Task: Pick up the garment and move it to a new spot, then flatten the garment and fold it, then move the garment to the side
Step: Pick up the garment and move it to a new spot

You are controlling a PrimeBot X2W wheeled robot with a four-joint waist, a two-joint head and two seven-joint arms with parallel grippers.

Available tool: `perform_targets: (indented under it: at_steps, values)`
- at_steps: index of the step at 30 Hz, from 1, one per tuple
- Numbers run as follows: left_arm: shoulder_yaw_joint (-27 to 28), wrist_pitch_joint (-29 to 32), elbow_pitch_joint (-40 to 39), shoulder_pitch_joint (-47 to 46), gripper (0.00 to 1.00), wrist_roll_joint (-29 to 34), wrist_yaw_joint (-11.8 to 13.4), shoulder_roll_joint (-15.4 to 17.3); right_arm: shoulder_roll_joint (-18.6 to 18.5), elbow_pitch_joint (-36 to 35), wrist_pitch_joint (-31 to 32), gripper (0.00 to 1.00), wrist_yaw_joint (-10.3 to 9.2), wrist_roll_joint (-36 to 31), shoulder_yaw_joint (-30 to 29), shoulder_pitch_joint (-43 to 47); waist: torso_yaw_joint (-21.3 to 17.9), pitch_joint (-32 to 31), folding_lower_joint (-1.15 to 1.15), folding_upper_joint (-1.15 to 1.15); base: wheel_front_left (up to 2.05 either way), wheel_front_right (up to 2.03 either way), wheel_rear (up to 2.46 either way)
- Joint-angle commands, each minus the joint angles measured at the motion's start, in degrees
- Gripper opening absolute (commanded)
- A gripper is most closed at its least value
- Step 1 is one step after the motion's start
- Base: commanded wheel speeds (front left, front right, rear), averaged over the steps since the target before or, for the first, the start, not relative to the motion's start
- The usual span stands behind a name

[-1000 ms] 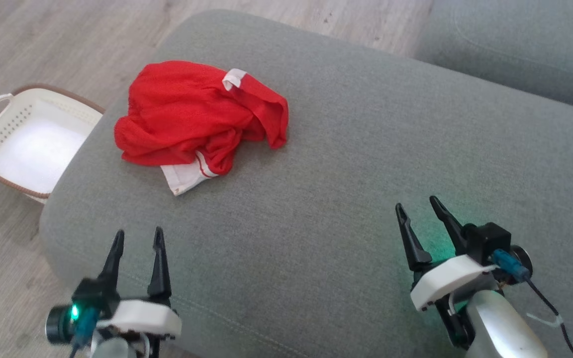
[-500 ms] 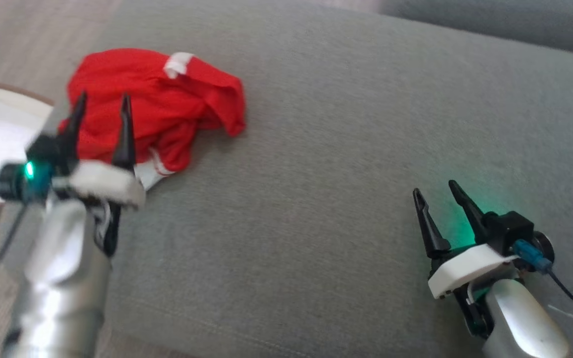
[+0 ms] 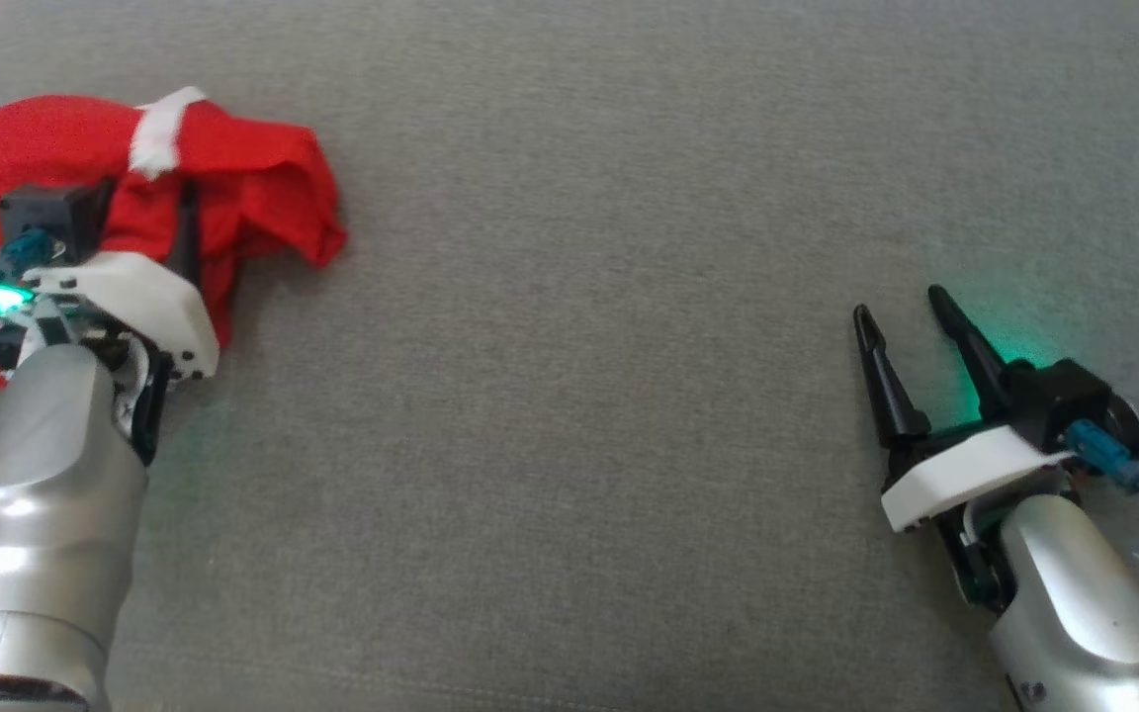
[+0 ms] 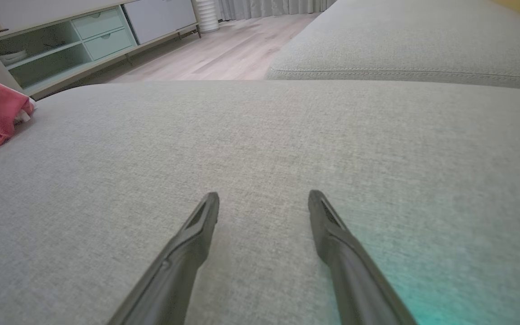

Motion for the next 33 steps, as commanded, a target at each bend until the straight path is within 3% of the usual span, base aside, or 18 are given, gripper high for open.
perform_targets:
  at_steps: [1, 2, 3, 4, 5, 13, 20, 26, 33]
  values:
    - [1.17, -0.21, -0.61, -2.54, 1.0, 0.49, 0.58, 3.45, -0.16, -0.68, -0.36, 1.0, -0.04, 0.4, 0.72, 0.15, -0.94, 0.55, -0.01, 0.0, 0.0, 0.0, 0.0]
    - [1.1, -0.49, -0.02, -2.7, 1.0, 0.55, 0.92, 3.4, -0.12, -0.6, -0.36, 1.0, -0.04, 0.47, 0.63, 0.24, -1.09, 0.4, -0.01, 0.0, 0.0, 0.0, 0.0]
    - [0.98, -1.01, 0.39, -2.86, 0.91, 0.72, 1.41, 3.36, -0.09, -0.48, -0.36, 1.0, -0.04, 0.53, 0.47, 0.34, -1.15, 0.16, -0.01, 0.0, 0.0, 0.0, 0.0]
    - [0.75, -1.77, 0.59, -3.06, 0.35, 1.02, 1.84, 3.36, -0.03, -0.32, -0.36, 1.0, -0.04, 0.6, 0.3, 0.49, -1.14, -0.2, -0.01, 0.0, 0.0, 0.0, 0.0]
    - [0.65, -2.37, 0.85, -3.19, 0.0, 1.11, 2.08, 3.31, 0.07, -0.1, -0.36, 1.0, -0.04, 0.65, 0.19, 0.67, -1.09, -0.7, -0.01, 0.0, 0.0, 0.0, 0.0]
    - [-0.92, -5.23, 2.16, -4.34, 0.0, 1.89, 1.64, 4.09, 2.85, 1.51, -0.36, 1.0, -0.04, 1.03, -0.55, 2.31, -1.1, -7.29, -0.01, 0.0, 0.0, 0.0, 0.0]
    - [-3.3, -10.33, -2.21, -6.67, 0.0, 2.48, -0.19, 3.81, 5.13, 2.78, -0.36, 1.0, -0.04, 0.99, -1.63, 5.02, -3.01, -13.97, -0.01, 0.0, 0.0, 0.0, 0.0]
    - [-7.94, -11.87, -10.64, -7.8, 0.0, 1.33, -1.33, -0.65, 6.68, 3.37, -0.36, 1.0, -0.04, 0.29, -2.37, 7.56, -8.88, -18.83, -0.01, 0.0, 0.0, 0.0, 0.0]
    - [-11.44, -12.26, -19.23, -4.33, 0.0, -4.57, -1.49, -7.7, 7.12, 2.93, -0.36, 1.0, -0.04, 0.5, -2.49, 8.14, -15.47, -19.33, -0.01, 0.0, 0.0, 0.0, 0.0]
